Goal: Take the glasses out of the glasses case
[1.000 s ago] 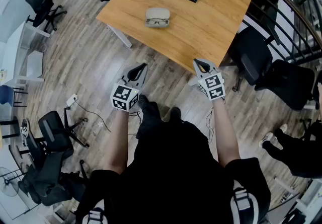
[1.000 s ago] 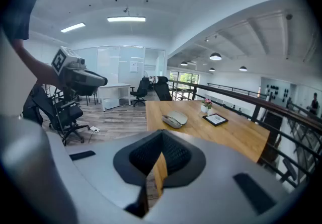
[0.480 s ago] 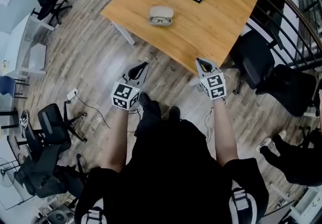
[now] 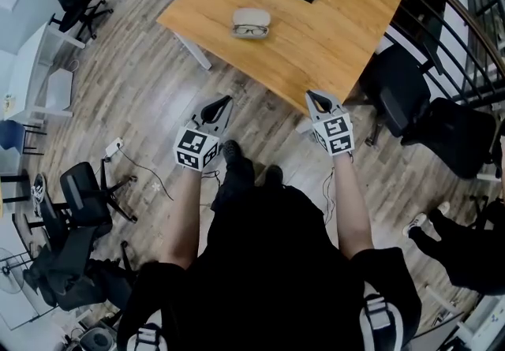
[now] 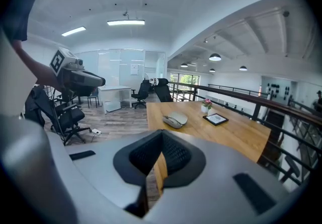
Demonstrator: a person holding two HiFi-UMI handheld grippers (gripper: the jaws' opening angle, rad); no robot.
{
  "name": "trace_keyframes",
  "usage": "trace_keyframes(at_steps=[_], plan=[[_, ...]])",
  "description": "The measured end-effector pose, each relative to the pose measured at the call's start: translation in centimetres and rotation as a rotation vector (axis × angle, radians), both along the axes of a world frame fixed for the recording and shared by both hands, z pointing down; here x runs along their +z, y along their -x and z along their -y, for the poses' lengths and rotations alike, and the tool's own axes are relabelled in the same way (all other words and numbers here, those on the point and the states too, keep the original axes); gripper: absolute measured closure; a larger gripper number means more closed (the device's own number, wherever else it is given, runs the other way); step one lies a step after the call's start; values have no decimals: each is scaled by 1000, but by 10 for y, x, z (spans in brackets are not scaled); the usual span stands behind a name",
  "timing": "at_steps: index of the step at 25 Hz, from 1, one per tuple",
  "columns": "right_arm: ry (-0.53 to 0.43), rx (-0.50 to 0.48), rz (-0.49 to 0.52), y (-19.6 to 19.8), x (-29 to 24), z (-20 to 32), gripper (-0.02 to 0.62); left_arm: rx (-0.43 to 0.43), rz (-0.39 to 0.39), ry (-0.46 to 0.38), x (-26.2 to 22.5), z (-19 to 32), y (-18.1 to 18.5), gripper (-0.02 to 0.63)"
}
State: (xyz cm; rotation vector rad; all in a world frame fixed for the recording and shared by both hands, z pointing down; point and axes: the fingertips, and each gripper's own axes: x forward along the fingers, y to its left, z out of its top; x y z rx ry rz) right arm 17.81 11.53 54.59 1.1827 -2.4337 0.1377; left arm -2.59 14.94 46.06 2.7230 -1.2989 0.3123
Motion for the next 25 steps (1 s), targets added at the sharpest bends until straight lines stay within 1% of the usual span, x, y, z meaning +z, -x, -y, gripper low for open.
trace_keyframes(at_steps=[8, 13, 16, 20, 22, 24, 25], plan=[[-3, 5, 31, -9, -1, -3, 588, 17, 12, -2, -1, -2, -14, 571], [-7, -14, 45, -8, -2, -9, 588, 19, 31, 6, 0, -6, -17, 571], [-9, -29, 53, -3, -1, -13, 576, 13, 26, 5, 0, -6, -13, 568], [0, -41, 49, 1, 2, -17, 541, 7, 36, 9, 2, -8, -10, 497], [0, -38, 48, 2, 2, -19, 523, 1, 30, 7, 2, -7, -9, 473], [-3, -36, 49, 4, 2, -20, 491, -1, 27, 5, 1, -6, -8, 447], [-4, -35, 51, 4, 2, -20, 488, 0, 27, 3, 0, -6, -8, 439]])
